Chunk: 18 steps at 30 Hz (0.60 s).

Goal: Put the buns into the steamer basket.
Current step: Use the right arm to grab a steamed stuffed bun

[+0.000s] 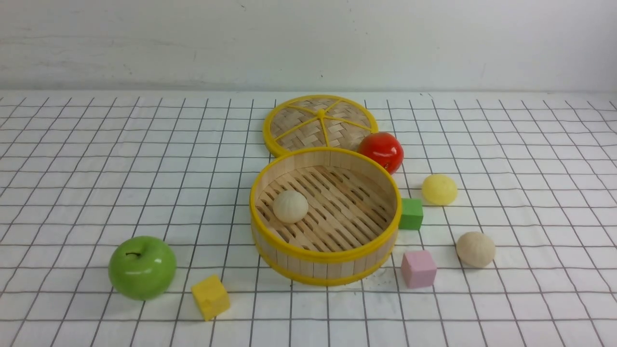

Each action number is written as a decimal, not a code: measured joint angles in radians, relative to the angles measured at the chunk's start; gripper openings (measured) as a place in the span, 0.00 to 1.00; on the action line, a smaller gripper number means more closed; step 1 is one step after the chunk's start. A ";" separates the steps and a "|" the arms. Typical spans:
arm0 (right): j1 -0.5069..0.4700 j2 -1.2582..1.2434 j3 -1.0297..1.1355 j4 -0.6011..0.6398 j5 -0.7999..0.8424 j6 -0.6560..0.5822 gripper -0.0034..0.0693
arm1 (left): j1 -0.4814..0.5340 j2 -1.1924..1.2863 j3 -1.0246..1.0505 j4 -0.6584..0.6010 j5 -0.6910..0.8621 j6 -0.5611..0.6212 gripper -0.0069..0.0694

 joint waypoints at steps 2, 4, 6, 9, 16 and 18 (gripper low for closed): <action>0.000 0.000 0.000 -0.001 0.000 -0.001 0.38 | 0.000 0.000 0.000 0.000 0.000 0.000 0.07; 0.000 0.000 0.000 -0.027 0.000 -0.011 0.38 | 0.000 0.000 0.000 0.000 0.000 0.000 0.07; 0.000 0.000 0.000 -0.071 -0.003 -0.015 0.38 | 0.000 0.000 0.000 0.000 0.000 0.000 0.07; 0.000 0.000 0.000 -0.157 -0.004 -0.017 0.38 | 0.000 0.000 0.000 0.000 0.000 0.000 0.07; 0.000 0.000 0.001 -0.265 -0.006 -0.018 0.38 | 0.000 0.000 0.000 0.000 0.000 0.000 0.07; 0.000 0.000 0.002 -0.269 -0.012 -0.018 0.38 | 0.000 0.000 0.000 0.000 0.000 0.000 0.07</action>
